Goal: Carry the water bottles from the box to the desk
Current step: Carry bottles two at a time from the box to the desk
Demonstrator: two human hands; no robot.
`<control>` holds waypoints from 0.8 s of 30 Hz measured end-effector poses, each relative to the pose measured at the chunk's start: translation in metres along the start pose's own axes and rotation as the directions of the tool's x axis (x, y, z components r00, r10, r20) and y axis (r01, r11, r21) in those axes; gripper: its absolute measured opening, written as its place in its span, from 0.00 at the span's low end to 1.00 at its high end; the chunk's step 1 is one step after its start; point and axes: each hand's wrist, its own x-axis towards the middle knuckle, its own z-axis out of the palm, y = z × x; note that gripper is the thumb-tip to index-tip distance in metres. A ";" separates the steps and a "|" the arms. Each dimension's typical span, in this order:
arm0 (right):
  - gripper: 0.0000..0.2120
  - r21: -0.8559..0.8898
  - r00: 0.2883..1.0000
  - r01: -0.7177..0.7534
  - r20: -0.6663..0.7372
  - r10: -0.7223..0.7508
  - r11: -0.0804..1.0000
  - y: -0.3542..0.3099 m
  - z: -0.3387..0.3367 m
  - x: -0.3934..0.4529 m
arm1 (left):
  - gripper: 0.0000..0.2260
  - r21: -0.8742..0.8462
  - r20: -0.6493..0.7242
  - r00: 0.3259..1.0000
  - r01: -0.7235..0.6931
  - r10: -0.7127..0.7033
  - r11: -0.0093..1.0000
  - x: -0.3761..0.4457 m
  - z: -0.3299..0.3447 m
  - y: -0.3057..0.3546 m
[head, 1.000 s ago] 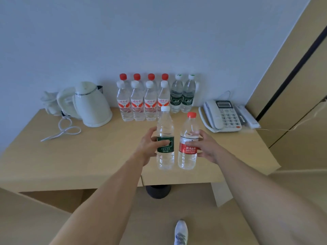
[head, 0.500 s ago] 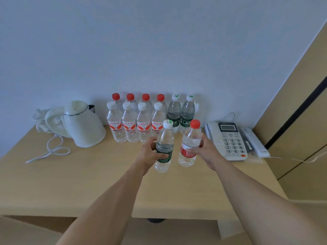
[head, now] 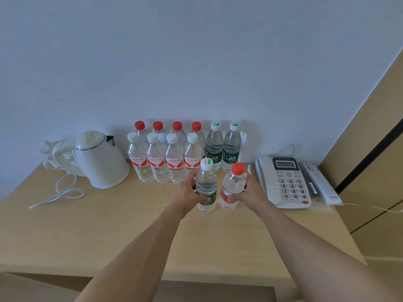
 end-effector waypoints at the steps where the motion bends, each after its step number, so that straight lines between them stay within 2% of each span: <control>1: 0.33 -0.016 1.000 0.004 -0.003 -0.004 1.000 0.001 0.001 0.000 | 0.37 0.013 0.004 1.000 -0.008 0.008 1.000 0.001 0.000 -0.001; 11: 0.33 -0.054 1.000 0.000 0.007 0.000 0.999 -0.003 0.006 0.000 | 0.35 0.232 0.075 0.987 -0.153 0.140 0.961 0.002 -0.011 0.005; 13: 0.33 -0.063 1.000 -0.007 0.026 0.008 0.998 -0.005 0.004 0.000 | 0.33 0.296 0.059 0.978 -0.209 0.201 0.932 -0.001 -0.017 0.018; 18: 0.32 -0.050 0.999 0.054 0.007 -0.053 0.997 -0.019 -0.011 -0.003 | 0.24 0.577 0.039 0.911 -0.357 0.411 0.735 -0.004 -0.036 0.073; 21: 0.28 -0.109 0.984 0.165 -0.052 -0.172 0.980 -0.039 -0.023 -0.007 | 0.18 0.699 0.097 0.891 -0.378 0.444 0.607 -0.001 -0.038 0.101; 24: 0.24 -0.141 0.962 0.251 -0.071 -0.262 0.958 -0.058 -0.031 -0.010 | 0.17 0.775 0.161 0.890 -0.382 0.427 0.503 0.004 -0.036 0.114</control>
